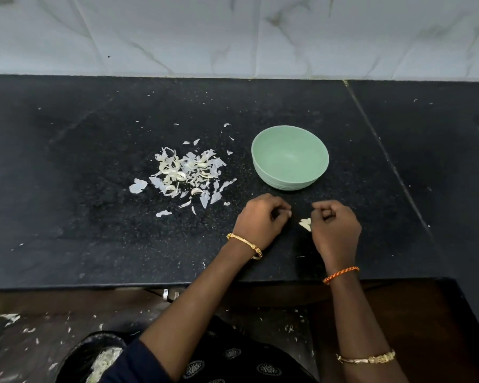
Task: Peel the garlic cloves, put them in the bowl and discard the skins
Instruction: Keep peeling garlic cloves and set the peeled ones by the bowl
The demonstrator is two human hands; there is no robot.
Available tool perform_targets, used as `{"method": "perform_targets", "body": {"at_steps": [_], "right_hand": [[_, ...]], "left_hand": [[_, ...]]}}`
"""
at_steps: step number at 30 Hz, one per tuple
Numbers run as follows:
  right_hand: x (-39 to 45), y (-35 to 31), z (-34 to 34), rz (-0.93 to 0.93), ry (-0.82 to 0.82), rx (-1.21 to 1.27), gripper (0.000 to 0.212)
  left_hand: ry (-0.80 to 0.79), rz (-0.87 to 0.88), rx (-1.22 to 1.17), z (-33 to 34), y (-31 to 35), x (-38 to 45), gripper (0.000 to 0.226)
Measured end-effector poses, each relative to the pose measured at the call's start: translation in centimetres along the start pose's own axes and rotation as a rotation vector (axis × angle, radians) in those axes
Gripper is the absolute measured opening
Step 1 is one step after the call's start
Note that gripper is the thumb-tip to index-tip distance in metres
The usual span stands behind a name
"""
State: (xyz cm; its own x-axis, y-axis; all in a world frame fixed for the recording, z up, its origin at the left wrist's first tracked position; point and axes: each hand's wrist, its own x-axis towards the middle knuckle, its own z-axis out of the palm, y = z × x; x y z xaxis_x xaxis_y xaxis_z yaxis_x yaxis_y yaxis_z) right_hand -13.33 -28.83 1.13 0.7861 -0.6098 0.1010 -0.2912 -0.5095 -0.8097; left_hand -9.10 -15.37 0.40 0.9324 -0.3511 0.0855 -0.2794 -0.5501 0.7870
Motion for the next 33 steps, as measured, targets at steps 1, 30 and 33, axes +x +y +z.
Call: {"method": "perform_targets", "body": {"at_steps": [1,30,33], "right_hand": [[-0.1,-0.9,0.5,-0.037,-0.006,0.032,0.013],[2.4,-16.7,20.2,-0.271,-0.747,-0.326,0.010],[3.6,-16.3,19.4,-0.050,-0.734,0.052,0.007]], "left_hand": [[0.044,-0.041,0.009,-0.9,-0.5,-0.2,0.009],[0.350,-0.237,-0.018,-18.2,-14.6,5.8,0.008],[0.310,-0.189,-0.060,-18.2,-14.9,6.4,0.007]]}}
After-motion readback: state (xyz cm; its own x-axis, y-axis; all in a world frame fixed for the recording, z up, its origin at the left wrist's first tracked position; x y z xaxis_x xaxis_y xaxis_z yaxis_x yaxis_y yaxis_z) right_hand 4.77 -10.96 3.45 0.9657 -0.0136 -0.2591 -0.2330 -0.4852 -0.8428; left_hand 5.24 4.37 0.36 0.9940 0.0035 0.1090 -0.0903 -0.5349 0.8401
